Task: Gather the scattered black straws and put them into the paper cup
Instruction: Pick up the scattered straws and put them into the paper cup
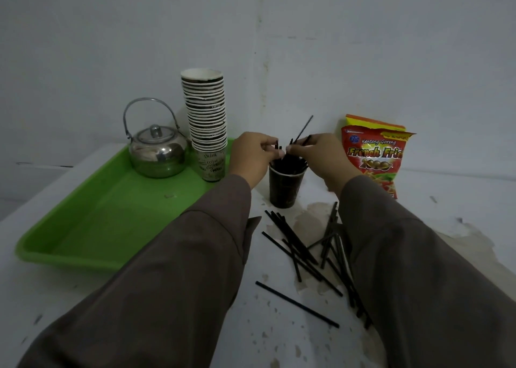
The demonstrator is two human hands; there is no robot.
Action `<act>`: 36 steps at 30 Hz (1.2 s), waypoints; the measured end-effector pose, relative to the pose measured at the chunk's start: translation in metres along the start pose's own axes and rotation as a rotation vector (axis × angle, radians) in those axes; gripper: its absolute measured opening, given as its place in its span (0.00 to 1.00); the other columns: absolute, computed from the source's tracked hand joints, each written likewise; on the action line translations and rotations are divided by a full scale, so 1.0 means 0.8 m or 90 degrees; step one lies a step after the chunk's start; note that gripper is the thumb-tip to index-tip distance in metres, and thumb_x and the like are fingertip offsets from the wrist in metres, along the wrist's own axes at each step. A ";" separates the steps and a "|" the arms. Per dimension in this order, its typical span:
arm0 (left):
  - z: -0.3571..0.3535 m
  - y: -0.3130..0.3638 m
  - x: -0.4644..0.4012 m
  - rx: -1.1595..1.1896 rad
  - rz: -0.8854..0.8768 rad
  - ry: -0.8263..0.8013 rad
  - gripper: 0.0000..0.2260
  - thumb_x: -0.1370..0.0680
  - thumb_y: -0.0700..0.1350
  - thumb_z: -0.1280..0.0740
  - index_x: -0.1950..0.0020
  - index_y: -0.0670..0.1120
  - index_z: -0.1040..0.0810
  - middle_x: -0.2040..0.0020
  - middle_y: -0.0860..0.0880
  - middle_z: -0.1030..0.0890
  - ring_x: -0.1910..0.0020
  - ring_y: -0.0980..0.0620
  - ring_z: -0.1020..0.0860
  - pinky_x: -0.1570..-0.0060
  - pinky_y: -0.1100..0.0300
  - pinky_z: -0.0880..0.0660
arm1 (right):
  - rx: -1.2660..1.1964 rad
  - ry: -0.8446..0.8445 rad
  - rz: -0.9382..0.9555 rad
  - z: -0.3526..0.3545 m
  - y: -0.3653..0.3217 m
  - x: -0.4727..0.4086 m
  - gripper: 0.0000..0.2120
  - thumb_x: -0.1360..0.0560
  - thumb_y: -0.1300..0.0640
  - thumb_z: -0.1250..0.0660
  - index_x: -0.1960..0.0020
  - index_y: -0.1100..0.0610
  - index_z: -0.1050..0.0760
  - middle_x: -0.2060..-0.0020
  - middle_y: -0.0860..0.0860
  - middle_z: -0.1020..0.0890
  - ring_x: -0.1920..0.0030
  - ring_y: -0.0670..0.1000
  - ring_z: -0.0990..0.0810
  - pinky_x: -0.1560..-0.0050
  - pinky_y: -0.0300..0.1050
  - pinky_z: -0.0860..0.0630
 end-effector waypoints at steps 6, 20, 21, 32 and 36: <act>0.004 0.012 -0.001 -0.006 -0.031 -0.007 0.11 0.29 0.43 0.28 0.47 0.45 0.19 0.57 0.49 0.19 0.63 0.59 0.25 0.66 0.75 0.32 | -0.048 0.033 0.026 0.007 -0.006 -0.004 0.18 0.25 0.46 0.36 0.44 0.58 0.22 0.47 0.54 0.19 0.51 0.50 0.23 0.54 0.44 0.28; 0.007 0.022 0.005 0.009 -0.045 0.014 0.08 0.25 0.38 0.35 0.48 0.45 0.20 0.56 0.47 0.20 0.65 0.57 0.24 0.58 0.61 0.23 | -0.026 -0.031 0.143 -0.005 -0.019 0.018 0.19 0.19 0.58 0.48 0.30 0.56 0.32 0.29 0.52 0.31 0.29 0.49 0.35 0.28 0.44 0.41; 0.012 0.024 0.007 0.031 -0.043 0.030 0.08 0.24 0.38 0.36 0.48 0.45 0.20 0.56 0.46 0.20 0.65 0.57 0.24 0.58 0.59 0.21 | -0.055 -0.032 0.149 -0.001 -0.020 0.020 0.19 0.19 0.58 0.49 0.29 0.54 0.34 0.28 0.51 0.33 0.27 0.49 0.38 0.27 0.44 0.44; 0.052 0.052 0.111 -0.017 -0.172 0.132 0.07 0.26 0.39 0.34 0.51 0.47 0.19 0.54 0.49 0.21 0.63 0.62 0.26 0.63 0.75 0.30 | -0.039 0.111 0.135 0.054 0.007 0.114 0.15 0.23 0.63 0.42 0.39 0.56 0.25 0.43 0.49 0.21 0.43 0.46 0.24 0.39 0.47 0.26; 0.009 0.044 0.181 -0.037 -0.185 -0.026 0.07 0.27 0.37 0.32 0.53 0.47 0.19 0.57 0.50 0.22 0.62 0.64 0.26 0.63 0.78 0.34 | -0.004 0.070 0.090 0.053 0.034 0.164 0.10 0.25 0.60 0.37 0.47 0.53 0.21 0.54 0.48 0.19 0.55 0.45 0.22 0.52 0.39 0.24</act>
Point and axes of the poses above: each hand's wrist, its own x-axis away from the middle knuckle, its own z-axis out of the back of the hand, y = z × x, the point moved 9 cm from there along -x, towards the middle knuckle
